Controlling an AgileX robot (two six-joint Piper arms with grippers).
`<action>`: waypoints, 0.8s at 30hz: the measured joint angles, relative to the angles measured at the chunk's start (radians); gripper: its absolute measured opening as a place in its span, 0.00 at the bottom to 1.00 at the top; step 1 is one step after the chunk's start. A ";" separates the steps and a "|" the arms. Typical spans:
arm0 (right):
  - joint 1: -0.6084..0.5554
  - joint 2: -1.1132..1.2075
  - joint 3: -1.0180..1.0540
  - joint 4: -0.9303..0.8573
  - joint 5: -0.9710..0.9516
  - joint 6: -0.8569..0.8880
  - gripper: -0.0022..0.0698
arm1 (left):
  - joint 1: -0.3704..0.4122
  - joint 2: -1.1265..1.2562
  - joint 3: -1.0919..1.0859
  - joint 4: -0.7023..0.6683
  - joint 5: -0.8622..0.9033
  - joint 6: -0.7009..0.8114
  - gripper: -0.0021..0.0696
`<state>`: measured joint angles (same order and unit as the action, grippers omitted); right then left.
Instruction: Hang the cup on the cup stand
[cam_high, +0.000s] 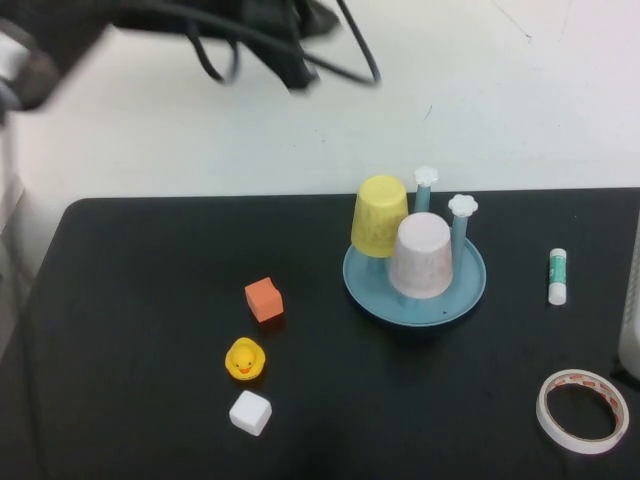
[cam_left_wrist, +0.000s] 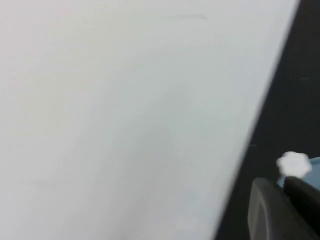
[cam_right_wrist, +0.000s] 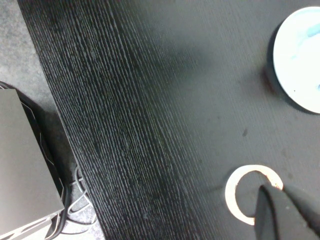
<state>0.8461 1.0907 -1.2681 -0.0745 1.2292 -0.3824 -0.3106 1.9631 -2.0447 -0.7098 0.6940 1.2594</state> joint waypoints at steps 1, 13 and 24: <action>0.000 0.000 0.000 0.000 0.000 0.000 0.03 | 0.000 -0.038 0.000 0.047 -0.004 -0.042 0.05; 0.000 0.000 0.000 0.000 0.000 0.000 0.03 | 0.000 -0.475 0.003 0.634 0.157 -0.582 0.03; 0.000 0.000 0.000 0.000 0.000 0.000 0.03 | 0.000 -1.029 0.421 0.883 0.036 -0.828 0.03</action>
<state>0.8461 1.0907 -1.2681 -0.0745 1.2292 -0.3824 -0.3106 0.9340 -1.6237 0.1732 0.7296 0.4310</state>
